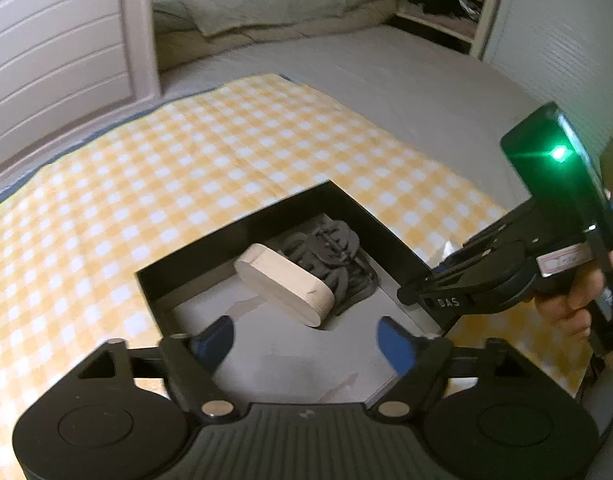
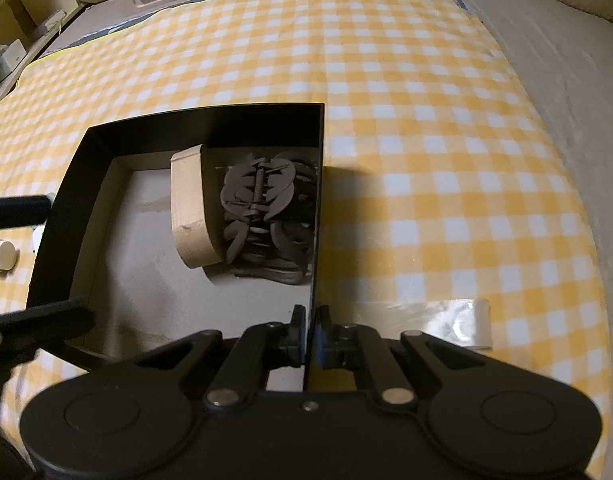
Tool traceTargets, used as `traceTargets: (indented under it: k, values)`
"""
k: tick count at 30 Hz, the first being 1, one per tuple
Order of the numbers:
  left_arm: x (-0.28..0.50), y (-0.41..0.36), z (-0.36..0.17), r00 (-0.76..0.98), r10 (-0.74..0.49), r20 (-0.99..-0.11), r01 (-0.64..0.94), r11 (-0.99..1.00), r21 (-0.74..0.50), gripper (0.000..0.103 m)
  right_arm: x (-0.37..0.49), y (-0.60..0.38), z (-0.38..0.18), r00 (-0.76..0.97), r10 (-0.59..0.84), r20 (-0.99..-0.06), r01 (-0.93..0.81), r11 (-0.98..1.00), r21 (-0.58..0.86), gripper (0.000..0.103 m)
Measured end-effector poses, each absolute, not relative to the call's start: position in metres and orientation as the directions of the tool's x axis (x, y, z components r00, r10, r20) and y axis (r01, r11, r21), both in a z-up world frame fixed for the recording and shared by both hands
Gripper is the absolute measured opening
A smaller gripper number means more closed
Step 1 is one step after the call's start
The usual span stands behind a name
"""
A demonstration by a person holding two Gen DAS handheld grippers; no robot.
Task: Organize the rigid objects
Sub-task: 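Lift the left gripper up and away toward the bead vial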
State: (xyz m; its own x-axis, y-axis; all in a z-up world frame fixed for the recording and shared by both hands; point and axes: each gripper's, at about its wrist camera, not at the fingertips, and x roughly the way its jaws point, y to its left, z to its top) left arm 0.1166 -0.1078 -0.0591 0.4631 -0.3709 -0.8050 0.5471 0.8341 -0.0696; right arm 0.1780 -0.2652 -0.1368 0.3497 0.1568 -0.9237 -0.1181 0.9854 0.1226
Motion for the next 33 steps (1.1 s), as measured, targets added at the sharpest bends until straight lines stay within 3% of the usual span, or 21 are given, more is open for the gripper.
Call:
traceTargets:
  k: [8,22,33]
  values:
    - [0.098,-0.088,-0.042,0.547,-0.338,-0.766,0.458,0.886,-0.064,0.103,0.178,-0.265,-0.137,0.350,0.157,-0.923,-0.117,0.985,0.123,0.005]
    - [0.096,-0.013,-0.019,0.648,-0.206,-0.733,0.232,0.970,-0.067,0.103,0.178,-0.265,-0.138,0.351,0.155,-0.923,-0.120,0.985,0.120,0.005]
    - [0.114,0.074,-0.026,0.595,-0.025,-0.803,-0.014,0.999,-0.041,0.103,0.179,-0.266,-0.139,0.352,0.155,-0.923,-0.121,0.986,0.119,0.005]
